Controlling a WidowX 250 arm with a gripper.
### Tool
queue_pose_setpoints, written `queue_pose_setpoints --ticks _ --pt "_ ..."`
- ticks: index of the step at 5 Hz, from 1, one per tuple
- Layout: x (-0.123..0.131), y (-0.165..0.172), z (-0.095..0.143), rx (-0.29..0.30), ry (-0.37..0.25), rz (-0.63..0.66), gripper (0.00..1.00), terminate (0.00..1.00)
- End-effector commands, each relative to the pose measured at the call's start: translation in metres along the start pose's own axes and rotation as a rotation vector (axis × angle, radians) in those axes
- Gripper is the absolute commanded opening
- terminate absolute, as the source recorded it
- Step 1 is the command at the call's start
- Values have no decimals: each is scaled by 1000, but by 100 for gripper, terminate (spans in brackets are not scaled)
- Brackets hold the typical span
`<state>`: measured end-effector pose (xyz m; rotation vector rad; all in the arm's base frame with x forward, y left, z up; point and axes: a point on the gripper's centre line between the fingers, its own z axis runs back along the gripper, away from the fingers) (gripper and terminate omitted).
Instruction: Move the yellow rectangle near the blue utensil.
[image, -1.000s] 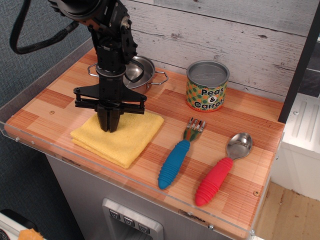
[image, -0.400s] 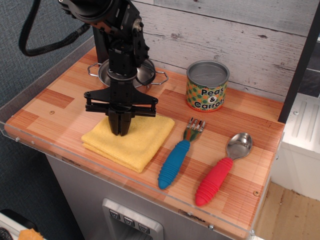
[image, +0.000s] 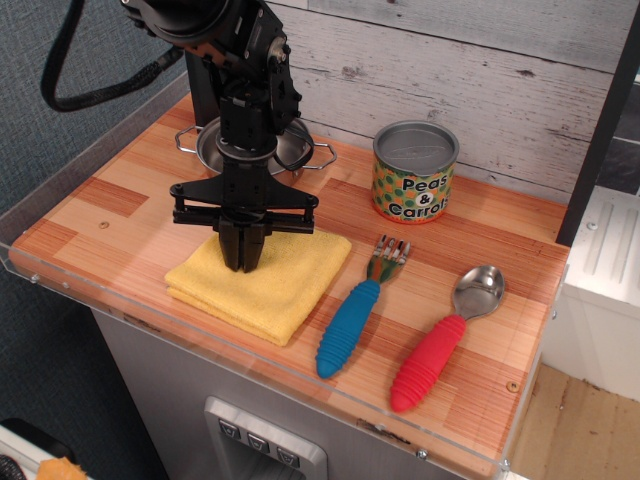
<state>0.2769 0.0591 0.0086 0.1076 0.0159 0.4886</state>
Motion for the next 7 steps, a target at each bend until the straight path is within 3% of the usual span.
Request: queue_pose_setpoints --ticks 1,3,5,7 --pt "3 9 13 0 -28 6 100 0" --pt "5 12 28 -37 -58 11 100 0" --pt "5 23 40 -29 -74 52 100 0" --pt "8 29 62 -56 -76 60 100 0"
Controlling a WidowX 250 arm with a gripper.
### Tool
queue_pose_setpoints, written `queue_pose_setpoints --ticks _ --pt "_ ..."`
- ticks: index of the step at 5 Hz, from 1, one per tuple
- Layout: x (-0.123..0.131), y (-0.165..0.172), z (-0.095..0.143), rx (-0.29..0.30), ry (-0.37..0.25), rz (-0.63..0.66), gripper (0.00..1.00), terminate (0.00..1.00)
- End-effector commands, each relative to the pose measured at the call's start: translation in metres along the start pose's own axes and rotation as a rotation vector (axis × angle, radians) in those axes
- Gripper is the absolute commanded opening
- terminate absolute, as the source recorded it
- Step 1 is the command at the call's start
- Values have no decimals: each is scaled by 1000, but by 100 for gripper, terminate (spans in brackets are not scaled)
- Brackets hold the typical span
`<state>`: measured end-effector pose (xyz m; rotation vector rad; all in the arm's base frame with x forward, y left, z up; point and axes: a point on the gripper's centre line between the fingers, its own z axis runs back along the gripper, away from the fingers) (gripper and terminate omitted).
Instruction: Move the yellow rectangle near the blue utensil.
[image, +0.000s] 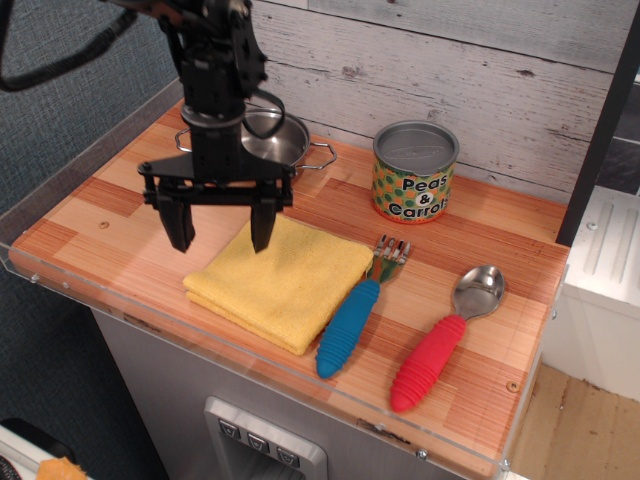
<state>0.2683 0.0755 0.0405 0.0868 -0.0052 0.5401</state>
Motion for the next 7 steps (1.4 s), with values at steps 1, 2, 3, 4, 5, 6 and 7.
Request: queue_pose_setpoints --ticks 1,2,3,4,5,6,7 --pt "7 4 47 -30 -58 -11 100 0" --pt "3 8 59 -11 -50 -41 100 0" --pt "-1 10 67 56 -34 -100 100 0" --pt "-2 24 68 81 5 -99 100 0" --pt "-9 43 74 132 13 -111 100 0" --pt "-19 67 80 138 16 -79 100 0" --pt "-25 89 83 110 10 3 100 0"
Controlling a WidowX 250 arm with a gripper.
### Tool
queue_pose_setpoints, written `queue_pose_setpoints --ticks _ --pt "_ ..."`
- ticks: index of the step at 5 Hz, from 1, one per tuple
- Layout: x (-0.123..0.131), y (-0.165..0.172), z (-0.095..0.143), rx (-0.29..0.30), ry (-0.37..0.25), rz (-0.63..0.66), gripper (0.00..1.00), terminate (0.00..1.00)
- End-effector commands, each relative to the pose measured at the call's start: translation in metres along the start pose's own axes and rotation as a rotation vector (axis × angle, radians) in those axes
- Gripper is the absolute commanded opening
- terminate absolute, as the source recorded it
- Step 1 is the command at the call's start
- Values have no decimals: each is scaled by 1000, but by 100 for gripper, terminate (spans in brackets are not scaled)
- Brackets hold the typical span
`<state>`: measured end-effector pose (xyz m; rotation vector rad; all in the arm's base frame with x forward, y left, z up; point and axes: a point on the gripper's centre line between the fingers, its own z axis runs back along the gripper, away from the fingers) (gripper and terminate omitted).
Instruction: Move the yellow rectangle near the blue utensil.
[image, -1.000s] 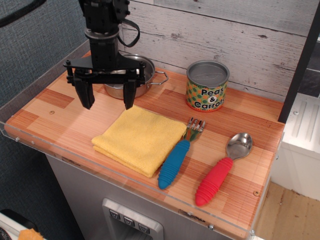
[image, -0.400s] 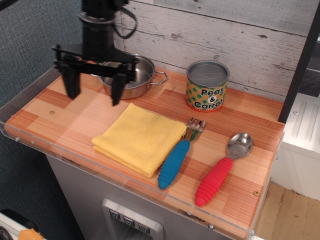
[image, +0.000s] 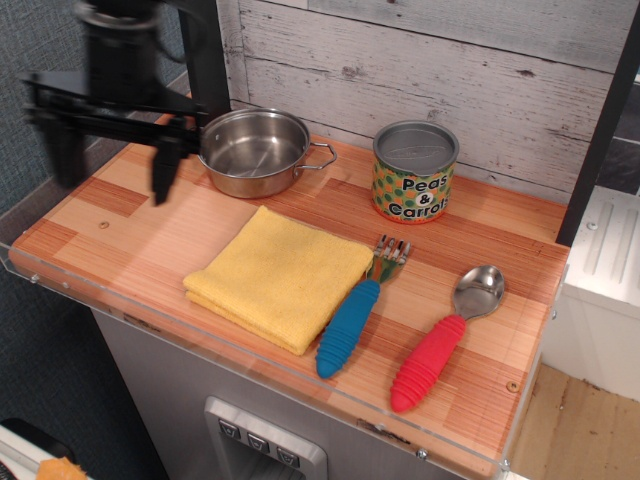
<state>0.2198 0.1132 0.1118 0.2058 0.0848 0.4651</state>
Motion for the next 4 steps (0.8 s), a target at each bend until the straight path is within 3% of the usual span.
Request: queue_pose_setpoints --ticks 1,2,3,4 --pt "-14 46 11 -83 -15 135 100 0" --pt "-16 56 10 -133 20 161 100 0" --pt "-16 56 10 -133 20 161 100 0" --pt "-16 56 10 -133 20 161 100 100"
